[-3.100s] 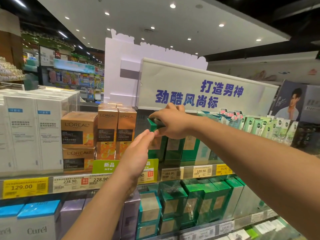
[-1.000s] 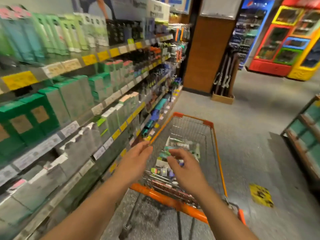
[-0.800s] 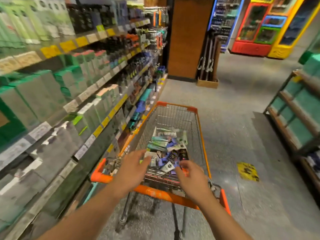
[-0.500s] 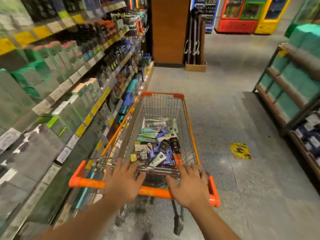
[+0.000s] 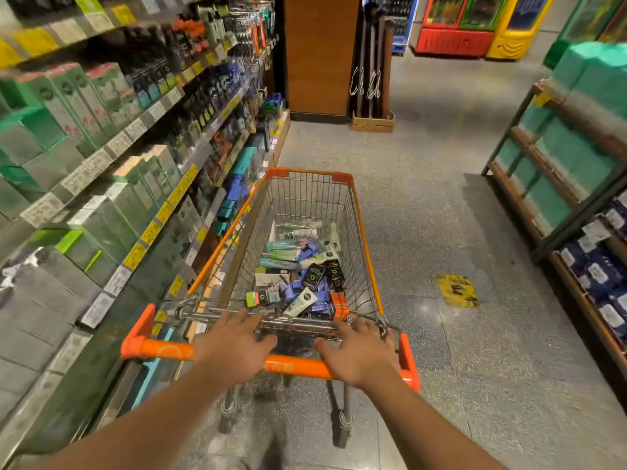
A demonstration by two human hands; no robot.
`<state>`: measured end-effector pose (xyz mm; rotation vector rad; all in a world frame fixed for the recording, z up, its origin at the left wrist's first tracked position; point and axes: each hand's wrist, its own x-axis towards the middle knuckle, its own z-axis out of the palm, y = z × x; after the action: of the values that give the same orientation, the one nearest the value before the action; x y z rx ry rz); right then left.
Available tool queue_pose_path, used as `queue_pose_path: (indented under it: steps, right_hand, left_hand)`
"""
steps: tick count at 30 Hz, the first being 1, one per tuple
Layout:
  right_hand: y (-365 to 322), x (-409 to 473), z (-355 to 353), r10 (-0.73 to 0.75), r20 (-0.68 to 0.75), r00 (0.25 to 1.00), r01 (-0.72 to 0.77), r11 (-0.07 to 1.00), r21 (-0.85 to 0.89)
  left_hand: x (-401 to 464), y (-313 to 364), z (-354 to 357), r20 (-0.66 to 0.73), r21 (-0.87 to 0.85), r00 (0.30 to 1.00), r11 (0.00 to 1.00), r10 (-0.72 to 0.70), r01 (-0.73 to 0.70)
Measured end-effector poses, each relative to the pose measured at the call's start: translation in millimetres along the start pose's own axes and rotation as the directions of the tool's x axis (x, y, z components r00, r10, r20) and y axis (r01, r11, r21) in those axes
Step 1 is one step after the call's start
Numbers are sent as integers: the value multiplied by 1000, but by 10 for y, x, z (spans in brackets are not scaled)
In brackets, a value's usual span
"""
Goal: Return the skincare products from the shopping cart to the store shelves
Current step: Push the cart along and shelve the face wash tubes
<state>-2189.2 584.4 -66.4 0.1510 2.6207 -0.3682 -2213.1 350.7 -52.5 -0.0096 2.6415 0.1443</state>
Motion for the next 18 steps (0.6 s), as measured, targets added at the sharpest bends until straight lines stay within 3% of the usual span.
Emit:
queue_pose_path:
  steps: [4,9,14,18]
  right_hand:
    - [-33,142,-83,5,-4,1000,-5,1000,-9]
    - [-81,401,-241,24,-18,1000,-24,1000,-17]
    - [-113,728,-400,54,-35,998,-55,998,-18]
    - [-132,992,-542,80,-56,995,-80,997,-7]
  left_hand:
    - [150,8,-56,-40,11,999,1000,10,-10]
    - [562,-19,-184,3,48,994,993,106,-106]
    - [966,-60,-524,64,-20,989,991,133,-132]
    - [1250,-20,-630,37,-17,988,988,151,-150]
